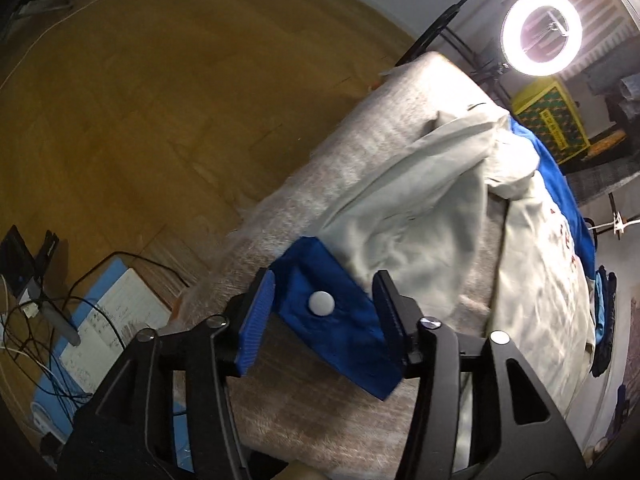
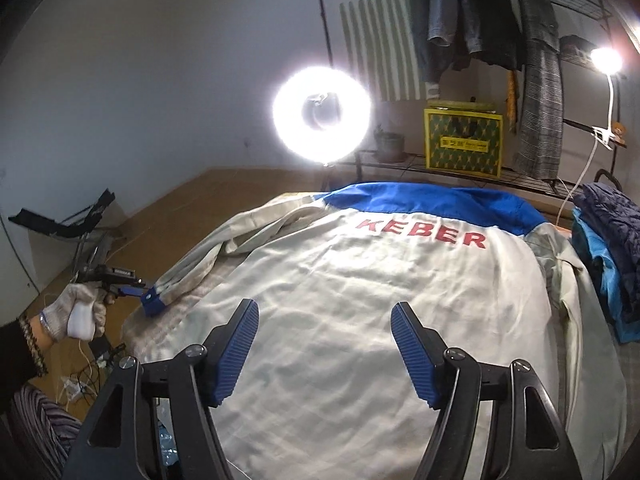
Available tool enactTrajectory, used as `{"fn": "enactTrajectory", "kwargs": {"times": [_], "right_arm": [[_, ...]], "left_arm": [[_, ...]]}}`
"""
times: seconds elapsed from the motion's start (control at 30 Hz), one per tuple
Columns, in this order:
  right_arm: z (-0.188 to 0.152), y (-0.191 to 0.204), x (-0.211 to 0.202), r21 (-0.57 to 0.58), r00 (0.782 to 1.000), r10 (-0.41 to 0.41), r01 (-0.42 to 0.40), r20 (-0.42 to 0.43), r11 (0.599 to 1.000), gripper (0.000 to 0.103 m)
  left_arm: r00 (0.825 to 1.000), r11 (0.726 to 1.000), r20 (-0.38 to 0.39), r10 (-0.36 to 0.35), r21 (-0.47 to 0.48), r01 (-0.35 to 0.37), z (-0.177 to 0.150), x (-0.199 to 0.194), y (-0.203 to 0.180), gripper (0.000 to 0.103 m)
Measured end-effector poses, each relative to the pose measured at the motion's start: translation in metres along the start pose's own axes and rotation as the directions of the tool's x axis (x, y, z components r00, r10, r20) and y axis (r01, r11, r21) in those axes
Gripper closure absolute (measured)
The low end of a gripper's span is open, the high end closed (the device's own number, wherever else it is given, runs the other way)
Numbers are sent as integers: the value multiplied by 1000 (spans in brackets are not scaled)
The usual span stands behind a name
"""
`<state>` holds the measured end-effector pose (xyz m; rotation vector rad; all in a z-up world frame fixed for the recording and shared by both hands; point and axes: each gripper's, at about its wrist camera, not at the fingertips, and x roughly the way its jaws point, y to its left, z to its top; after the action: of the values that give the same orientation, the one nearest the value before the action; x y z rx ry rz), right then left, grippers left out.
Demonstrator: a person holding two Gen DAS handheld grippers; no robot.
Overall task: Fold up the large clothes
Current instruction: 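Reach the left tool to the blue sleeve cuff and grasp it, then lift the cuff with the left tool while the right tool grasps the jacket's side edge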
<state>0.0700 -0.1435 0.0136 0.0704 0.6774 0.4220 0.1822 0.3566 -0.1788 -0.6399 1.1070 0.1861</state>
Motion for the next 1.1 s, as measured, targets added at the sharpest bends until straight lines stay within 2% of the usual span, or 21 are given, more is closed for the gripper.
{"fn": "enactTrajectory", "kwargs": {"times": [0.3, 0.37, 0.53, 0.57, 0.67, 0.77, 0.9, 1.1], "right_arm": [[-3, 16, 8, -63, 1000, -4, 3, -21, 998, 32], [-5, 12, 10, -50, 999, -5, 3, -33, 999, 32], [-6, 7, 13, -35, 999, -23, 21, -46, 999, 32], [-6, 6, 13, -36, 999, -24, 22, -47, 999, 32], [-7, 8, 13, -50, 998, -30, 28, -50, 998, 32], [-7, 11, 15, -67, 998, -35, 31, -54, 997, 33], [-9, 9, 20, -59, 996, -21, 16, -85, 998, 44], [-8, 0, 35, 24, 987, 36, -33, -157, 999, 61]], "left_arm": [[1000, 1000, -14, 1, -7, -1, 2, 18, 2, 50], [1000, 1000, 5, 12, 5, -12, 1, 19, -2, 59], [997, 995, 44, 71, 66, -74, 1, 16, -10, 96], [996, 995, 54, 68, 67, -71, 2, 12, -11, 97], [994, 998, 103, 22, 64, -29, 5, -8, -13, 98], [985, 995, 167, -33, 99, 17, 6, -35, -26, 99], [964, 982, 241, -110, 174, 69, 3, -73, -55, 100], [927, 938, 274, -257, 300, 172, -21, -122, -105, 101]]}}
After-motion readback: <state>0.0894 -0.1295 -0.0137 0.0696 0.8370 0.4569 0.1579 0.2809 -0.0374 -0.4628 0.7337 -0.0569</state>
